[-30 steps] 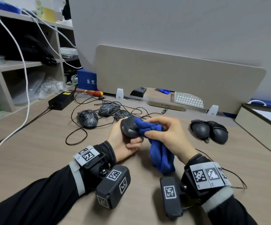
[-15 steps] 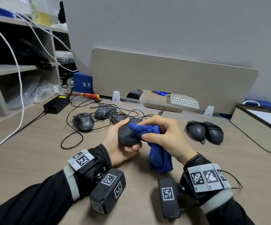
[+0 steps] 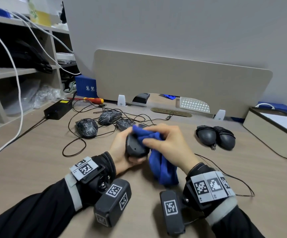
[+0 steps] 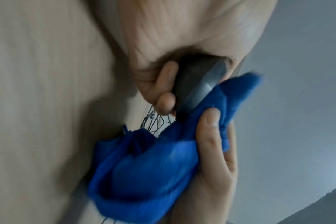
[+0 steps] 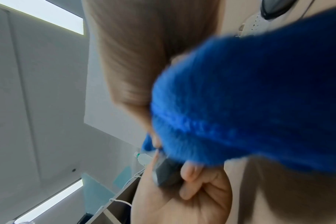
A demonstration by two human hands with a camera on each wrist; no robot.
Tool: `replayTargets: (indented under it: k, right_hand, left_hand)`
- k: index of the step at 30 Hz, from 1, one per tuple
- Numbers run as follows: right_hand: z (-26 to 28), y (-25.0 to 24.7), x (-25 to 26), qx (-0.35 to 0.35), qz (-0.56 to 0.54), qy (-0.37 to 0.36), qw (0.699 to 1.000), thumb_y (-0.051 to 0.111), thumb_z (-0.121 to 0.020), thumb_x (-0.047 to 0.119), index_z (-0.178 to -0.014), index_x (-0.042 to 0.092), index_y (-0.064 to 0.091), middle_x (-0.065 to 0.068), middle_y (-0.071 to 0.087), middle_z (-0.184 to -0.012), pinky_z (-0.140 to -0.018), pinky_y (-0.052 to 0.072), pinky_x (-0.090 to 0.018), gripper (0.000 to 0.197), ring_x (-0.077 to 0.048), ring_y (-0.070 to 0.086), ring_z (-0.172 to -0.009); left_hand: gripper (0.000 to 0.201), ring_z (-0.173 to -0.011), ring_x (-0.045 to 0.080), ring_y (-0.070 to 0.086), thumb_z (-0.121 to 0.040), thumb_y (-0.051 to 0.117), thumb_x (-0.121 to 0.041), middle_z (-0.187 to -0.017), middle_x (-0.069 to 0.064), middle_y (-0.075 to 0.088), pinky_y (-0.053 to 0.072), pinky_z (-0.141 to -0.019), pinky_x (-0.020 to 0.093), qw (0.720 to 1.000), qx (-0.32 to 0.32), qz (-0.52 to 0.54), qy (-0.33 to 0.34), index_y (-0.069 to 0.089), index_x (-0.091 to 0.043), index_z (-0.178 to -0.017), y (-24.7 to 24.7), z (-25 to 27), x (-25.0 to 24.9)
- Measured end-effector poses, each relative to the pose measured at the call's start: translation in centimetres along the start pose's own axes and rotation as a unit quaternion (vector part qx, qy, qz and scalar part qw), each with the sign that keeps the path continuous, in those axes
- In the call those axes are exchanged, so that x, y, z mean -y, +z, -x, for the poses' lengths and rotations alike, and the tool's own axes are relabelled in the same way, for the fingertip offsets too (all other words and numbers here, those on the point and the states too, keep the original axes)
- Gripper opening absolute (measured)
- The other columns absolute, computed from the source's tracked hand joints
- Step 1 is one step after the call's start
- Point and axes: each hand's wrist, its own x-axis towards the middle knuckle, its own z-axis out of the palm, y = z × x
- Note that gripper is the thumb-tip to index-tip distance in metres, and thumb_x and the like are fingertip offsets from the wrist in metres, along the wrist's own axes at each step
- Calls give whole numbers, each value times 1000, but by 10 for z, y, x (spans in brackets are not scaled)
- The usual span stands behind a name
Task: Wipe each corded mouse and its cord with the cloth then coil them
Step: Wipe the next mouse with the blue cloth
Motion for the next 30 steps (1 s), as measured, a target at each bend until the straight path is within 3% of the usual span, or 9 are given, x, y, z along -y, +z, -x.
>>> replayTargets:
  k: [3,7,9,12,14,18,24,28,30]
  right_hand:
    - [-3,-4,-9,-99,55,26,993,75,-77,13,-98,28,79,9,73,-95,-90,53,-34,26,-10,67,-96]
    - [6,8,6,45,26,-8,999,77,-78,2,-92,37,74,10,72,-89,-81,49,-16,38,0,65,-86]
    - [6,9,7,50,9,1,999,76,-79,-1,-88,42,72,15,73,-84,-78,49,-15,44,4,64,-81]
    - [1,5,-6,-56,15,44,997,72,-80,3,-89,33,78,7,76,-84,-82,57,-34,32,-1,64,-79]
    - [0,5,-8,-75,49,43,995,72,-79,8,-93,28,79,2,76,-88,-85,56,-37,25,-8,68,-86]
    - [4,8,6,13,33,7,999,75,-80,2,-96,32,76,14,67,-87,-82,46,-14,34,3,62,-85]
    - [-2,1,-11,-125,23,63,990,70,-79,11,-86,35,77,5,77,-85,-87,57,-43,26,-17,70,-89]
    - [0,5,-3,-88,54,24,994,71,-78,20,-103,29,78,8,72,-95,-92,53,-38,27,-10,65,-96]
    - [-1,5,-2,-87,44,32,995,71,-77,23,-104,27,78,7,73,-96,-91,53,-39,28,-10,66,-96]
  left_hand:
    - [41,-47,16,45,-94,49,-47,-65,3,56,19,-44,18,1000,-12,-17,0,73,-20,-74,7,3,4]
    - [49,-44,14,48,-95,44,-51,-64,3,62,22,-40,14,998,-52,20,-6,72,-15,-76,1,-2,2]
    - [53,-41,13,48,-96,40,-51,-66,3,61,21,-38,12,999,-50,20,-8,74,-14,-77,1,-3,2]
    - [38,-40,13,51,-96,45,-50,-67,2,58,32,-32,13,999,-47,-13,-20,65,-18,-93,6,0,4]
    - [36,-40,14,52,-96,46,-50,-66,3,58,35,-31,15,998,-58,-30,-24,64,-19,-93,7,0,5]
    - [40,-45,13,54,-97,38,-49,-63,-1,61,33,-37,13,998,-58,-30,-24,65,-21,-87,4,-2,4]
    - [41,-60,16,60,-95,44,-60,-71,-2,67,45,-45,19,991,-54,-116,-39,65,-25,-94,5,-3,9]
    - [43,-58,14,60,-97,40,-59,-69,-3,68,39,-58,23,991,-51,-116,-30,65,-26,-92,9,-6,11]
    - [42,-54,12,61,-98,39,-58,-67,-4,68,40,-54,20,991,-49,-124,-30,65,-26,-92,9,-8,12]
